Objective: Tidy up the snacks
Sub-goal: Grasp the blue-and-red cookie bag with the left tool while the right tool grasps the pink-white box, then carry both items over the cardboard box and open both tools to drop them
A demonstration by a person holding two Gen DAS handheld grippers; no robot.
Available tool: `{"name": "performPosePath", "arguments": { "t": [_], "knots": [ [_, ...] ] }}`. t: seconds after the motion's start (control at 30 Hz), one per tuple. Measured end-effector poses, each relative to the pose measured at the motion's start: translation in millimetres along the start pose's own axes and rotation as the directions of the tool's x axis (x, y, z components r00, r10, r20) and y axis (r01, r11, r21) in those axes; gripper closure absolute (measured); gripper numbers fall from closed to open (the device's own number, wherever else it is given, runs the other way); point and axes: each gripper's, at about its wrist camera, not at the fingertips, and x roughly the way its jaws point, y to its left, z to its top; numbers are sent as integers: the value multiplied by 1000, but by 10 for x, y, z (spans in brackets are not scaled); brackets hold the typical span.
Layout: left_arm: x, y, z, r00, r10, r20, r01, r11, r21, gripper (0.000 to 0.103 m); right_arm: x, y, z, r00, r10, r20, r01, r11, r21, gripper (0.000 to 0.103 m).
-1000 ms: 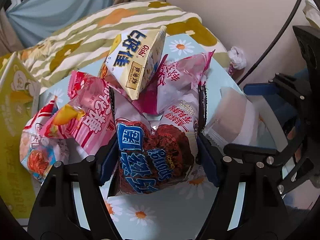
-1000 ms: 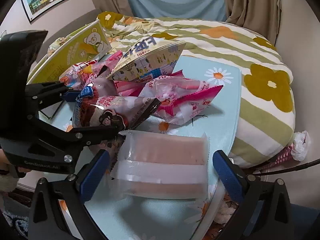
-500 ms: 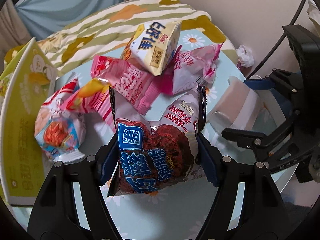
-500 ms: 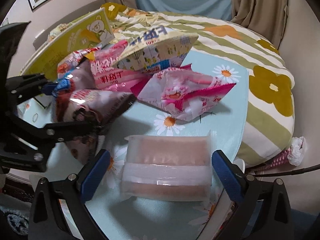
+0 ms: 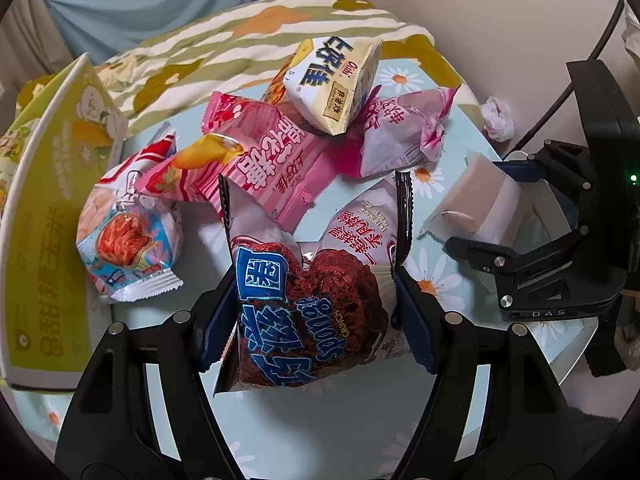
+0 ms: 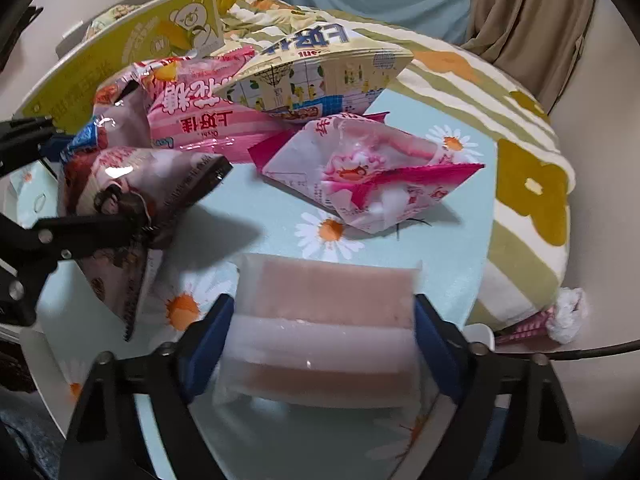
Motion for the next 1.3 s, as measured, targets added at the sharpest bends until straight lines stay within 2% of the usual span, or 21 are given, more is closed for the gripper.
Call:
{"name": "performPosePath", "arguments": {
  "t": [0.17,0.37,0.67,0.83,1.03,1.3],
  "knots": [
    [-55,10,-13,1000,-2,6,2,1000,-11,31,-49,38,-39,1000,-12,21,12,1000,-4,33],
    [-292,80,13,999,-11,37,12,999,-39,31,-251,104,-23,999,-1,53,0,1000,15,34],
    [-941,342,152,989,9,148,3,997,-83,31,-862,276,350,990,14,140,-15,1000,8,34],
    [-1363,744,186,974,58,218,-32,992,-119,31,-1213,539,695,975,30,220,-26,999,-21,34],
    [-1847,1548,143,955,140,260,-90,976,-197,31,-1449,989,1218,951,91,297,-80,996,-50,34],
    [-1995,2644,-113,953,208,222,-137,944,-300,31,-1358,1721,1884,929,170,329,-159,985,-61,34]
  ]
}}
